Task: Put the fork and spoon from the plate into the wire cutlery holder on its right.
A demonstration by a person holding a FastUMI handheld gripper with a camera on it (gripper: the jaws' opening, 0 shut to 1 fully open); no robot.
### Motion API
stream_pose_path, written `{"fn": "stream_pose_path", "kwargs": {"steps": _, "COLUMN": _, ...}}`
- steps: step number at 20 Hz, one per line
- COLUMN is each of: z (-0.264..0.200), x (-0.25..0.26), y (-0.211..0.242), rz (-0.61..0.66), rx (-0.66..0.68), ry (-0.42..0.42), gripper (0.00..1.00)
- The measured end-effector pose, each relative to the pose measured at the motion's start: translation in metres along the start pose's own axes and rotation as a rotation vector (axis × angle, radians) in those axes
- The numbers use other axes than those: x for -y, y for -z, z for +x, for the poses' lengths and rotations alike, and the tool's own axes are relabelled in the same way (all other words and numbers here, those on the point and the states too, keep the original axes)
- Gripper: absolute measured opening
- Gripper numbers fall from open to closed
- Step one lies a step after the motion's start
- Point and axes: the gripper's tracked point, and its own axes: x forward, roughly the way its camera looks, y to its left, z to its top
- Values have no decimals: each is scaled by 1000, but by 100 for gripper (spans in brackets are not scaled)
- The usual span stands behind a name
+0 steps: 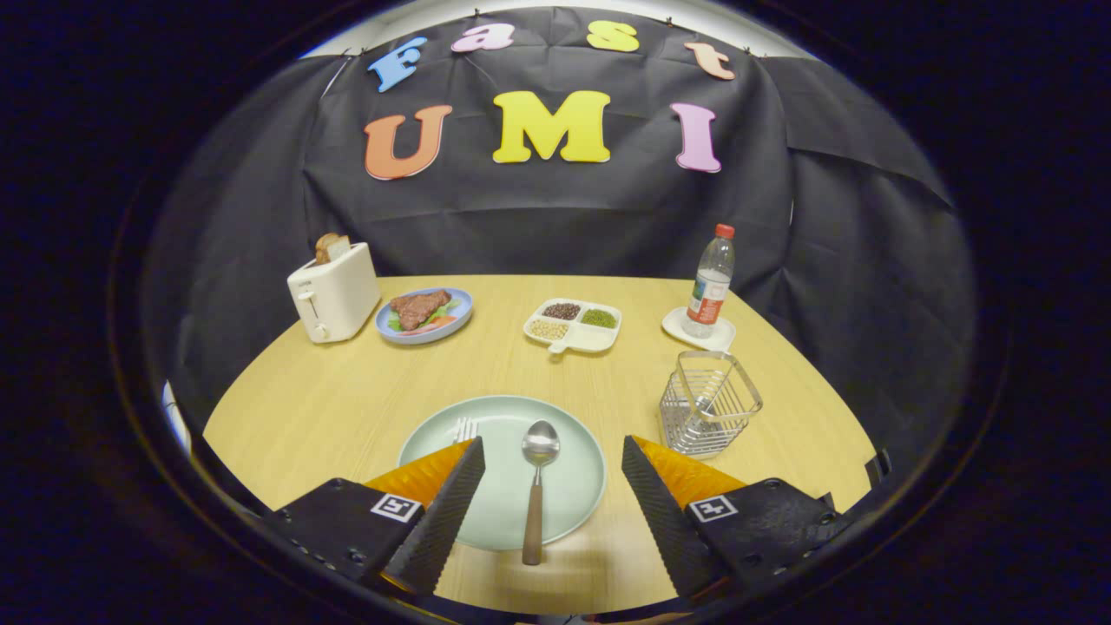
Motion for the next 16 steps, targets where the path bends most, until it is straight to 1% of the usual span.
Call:
{"fn": "stream_pose_path", "kwargs": {"steps": 8, "z": 43, "x": -1, "y": 54, "rz": 30, "rx": -255, "ry": -35, "gripper": 96}}
{"fn": "stream_pose_path", "kwargs": {"steps": 10, "z": 47, "x": -6, "y": 57, "rz": 20, "rx": -276, "ry": -46, "gripper": 95}}
{"fn": "stream_pose_path", "kwargs": {"steps": 11, "z": 48, "x": -7, "y": 57, "rz": 17, "rx": -280, "ry": -49, "gripper": 91}}
{"fn": "stream_pose_path", "kwargs": {"steps": 15, "z": 54, "x": -13, "y": 62, "rz": -10, "rx": -304, "ry": -55, "gripper": 90}}
{"fn": "stream_pose_path", "kwargs": {"steps": 16, "z": 56, "x": -13, "y": 63, "rz": -8, "rx": -319, "ry": -51, "gripper": 80}}
